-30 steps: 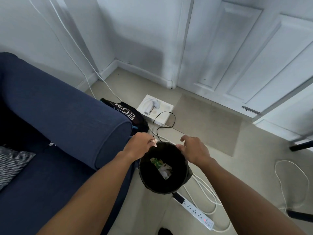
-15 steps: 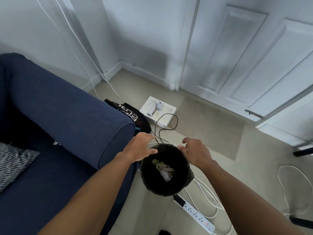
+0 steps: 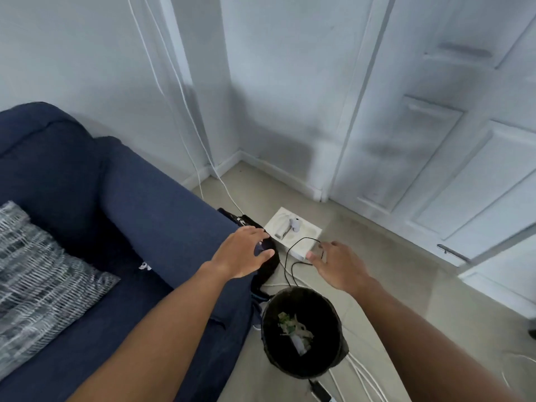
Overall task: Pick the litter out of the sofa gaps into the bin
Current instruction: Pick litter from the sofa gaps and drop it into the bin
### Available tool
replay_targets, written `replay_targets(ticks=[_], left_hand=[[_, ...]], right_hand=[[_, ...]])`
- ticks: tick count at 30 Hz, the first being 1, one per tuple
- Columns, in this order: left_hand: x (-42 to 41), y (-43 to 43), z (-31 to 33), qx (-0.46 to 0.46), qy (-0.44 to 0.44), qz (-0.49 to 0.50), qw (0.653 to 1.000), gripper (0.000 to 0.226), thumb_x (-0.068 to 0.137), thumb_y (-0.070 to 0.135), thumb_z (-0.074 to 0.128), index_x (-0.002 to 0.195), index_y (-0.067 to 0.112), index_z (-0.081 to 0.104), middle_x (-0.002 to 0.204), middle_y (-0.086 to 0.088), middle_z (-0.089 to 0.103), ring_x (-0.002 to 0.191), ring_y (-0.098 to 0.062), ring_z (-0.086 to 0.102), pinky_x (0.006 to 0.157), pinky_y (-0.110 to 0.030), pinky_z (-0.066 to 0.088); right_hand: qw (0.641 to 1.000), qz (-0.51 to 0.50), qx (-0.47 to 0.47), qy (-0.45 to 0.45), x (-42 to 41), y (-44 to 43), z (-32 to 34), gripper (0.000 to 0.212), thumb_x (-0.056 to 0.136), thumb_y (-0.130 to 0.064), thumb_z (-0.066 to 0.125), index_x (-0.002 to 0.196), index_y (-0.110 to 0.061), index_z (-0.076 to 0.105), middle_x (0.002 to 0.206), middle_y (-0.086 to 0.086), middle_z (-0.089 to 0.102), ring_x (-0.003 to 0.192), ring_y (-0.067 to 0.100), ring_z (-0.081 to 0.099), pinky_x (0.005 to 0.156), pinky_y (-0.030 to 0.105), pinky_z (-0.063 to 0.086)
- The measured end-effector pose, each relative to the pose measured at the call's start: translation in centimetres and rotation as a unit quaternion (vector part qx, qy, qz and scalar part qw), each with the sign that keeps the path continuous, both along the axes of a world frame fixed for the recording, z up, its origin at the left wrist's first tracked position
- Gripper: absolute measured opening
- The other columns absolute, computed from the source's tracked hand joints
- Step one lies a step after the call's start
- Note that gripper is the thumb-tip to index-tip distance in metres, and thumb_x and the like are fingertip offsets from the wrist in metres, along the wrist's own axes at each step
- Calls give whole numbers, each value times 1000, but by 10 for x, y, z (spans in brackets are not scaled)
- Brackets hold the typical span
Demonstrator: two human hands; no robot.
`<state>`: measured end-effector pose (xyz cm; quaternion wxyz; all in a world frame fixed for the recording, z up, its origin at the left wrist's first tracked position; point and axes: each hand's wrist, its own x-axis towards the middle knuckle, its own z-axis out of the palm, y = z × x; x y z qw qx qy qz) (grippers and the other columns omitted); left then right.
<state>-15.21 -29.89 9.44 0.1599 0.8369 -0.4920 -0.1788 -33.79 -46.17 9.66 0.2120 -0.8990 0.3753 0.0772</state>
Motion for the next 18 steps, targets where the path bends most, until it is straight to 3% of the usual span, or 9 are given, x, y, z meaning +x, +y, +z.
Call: replay_targets(ticks=[5, 12, 18], left_hand=[[40, 46, 67, -19, -35, 41, 998, 53, 97, 49, 52, 143, 23, 50, 152, 3, 47, 146, -18, 31, 117, -39, 25], [104, 142, 146, -34, -89, 134, 986, 58, 97, 53, 51, 146, 22, 48, 155, 4, 44, 148, -16, 28, 119, -36, 23], [146, 235, 195, -44, -123, 207, 970, 57, 95, 52, 54, 144, 22, 51, 152, 3, 47, 146, -17, 32, 120, -38, 27]], right_hand=[[997, 55, -36, -28, 55, 24, 62, 57, 97, -58, 39, 136, -19, 53, 134, 9, 57, 122, 30, 53, 96, 42, 46], [986, 137, -63, -76, 142, 88, 148, 56, 98, -56, 39, 137, -17, 52, 133, 9, 58, 116, 28, 58, 92, 40, 48], [972, 201, -56, -109, 215, 159, 196, 58, 97, -56, 40, 140, -18, 50, 139, 9, 55, 127, 31, 51, 100, 44, 44]])
